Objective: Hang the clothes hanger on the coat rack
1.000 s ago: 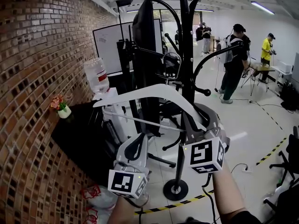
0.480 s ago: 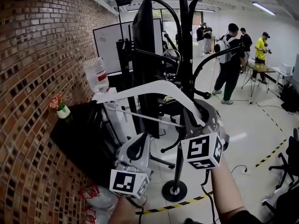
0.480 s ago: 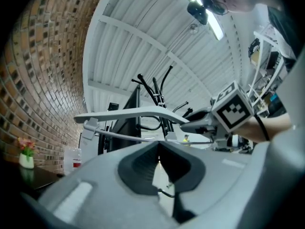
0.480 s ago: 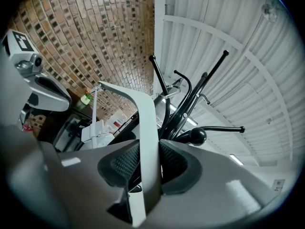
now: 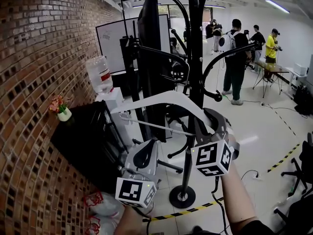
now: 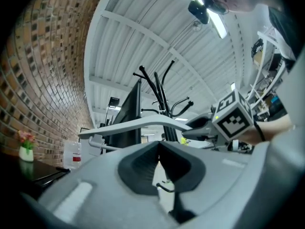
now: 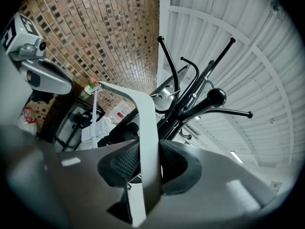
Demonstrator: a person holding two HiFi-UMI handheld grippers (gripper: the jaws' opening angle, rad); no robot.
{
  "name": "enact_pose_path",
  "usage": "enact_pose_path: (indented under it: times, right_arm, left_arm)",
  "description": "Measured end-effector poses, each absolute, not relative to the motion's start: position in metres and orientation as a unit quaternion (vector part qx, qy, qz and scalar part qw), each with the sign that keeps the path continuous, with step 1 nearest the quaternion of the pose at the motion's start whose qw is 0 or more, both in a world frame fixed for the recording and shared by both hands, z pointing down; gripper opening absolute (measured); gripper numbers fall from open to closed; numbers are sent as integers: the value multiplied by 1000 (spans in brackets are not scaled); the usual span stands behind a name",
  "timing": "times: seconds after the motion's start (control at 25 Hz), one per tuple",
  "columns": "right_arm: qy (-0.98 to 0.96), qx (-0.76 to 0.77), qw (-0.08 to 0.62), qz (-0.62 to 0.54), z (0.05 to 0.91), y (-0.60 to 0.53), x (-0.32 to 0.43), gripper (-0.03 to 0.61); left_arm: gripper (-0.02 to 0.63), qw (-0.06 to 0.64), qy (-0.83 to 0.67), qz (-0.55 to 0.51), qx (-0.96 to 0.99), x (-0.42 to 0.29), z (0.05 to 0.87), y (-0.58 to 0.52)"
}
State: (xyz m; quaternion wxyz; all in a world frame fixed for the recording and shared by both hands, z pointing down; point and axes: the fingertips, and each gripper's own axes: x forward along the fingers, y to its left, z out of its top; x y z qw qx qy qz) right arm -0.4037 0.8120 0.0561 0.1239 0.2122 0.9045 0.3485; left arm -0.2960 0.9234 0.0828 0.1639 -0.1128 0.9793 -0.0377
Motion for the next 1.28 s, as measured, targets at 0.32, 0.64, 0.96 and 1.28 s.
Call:
enact_pose_path:
  times: [0.32,0.64,0.96,1.28]
  right_arm:
    - [906,209,108,352,82,800,-413,121]
    - [906,219,104,347,98,796,-417,123]
    - [907,223,121,336,101,797,-417,124]
    - [908,238,132,319,101,804,-421,133]
  left_arm:
    - [5,151,981,-23,-121,-302,96,920]
    - [5,141,982,-13,-127,-307,105,915]
    - [5,130,984,-1,-125,-313,121,911]
    - [5,131,983,6,-125,-316,117,909]
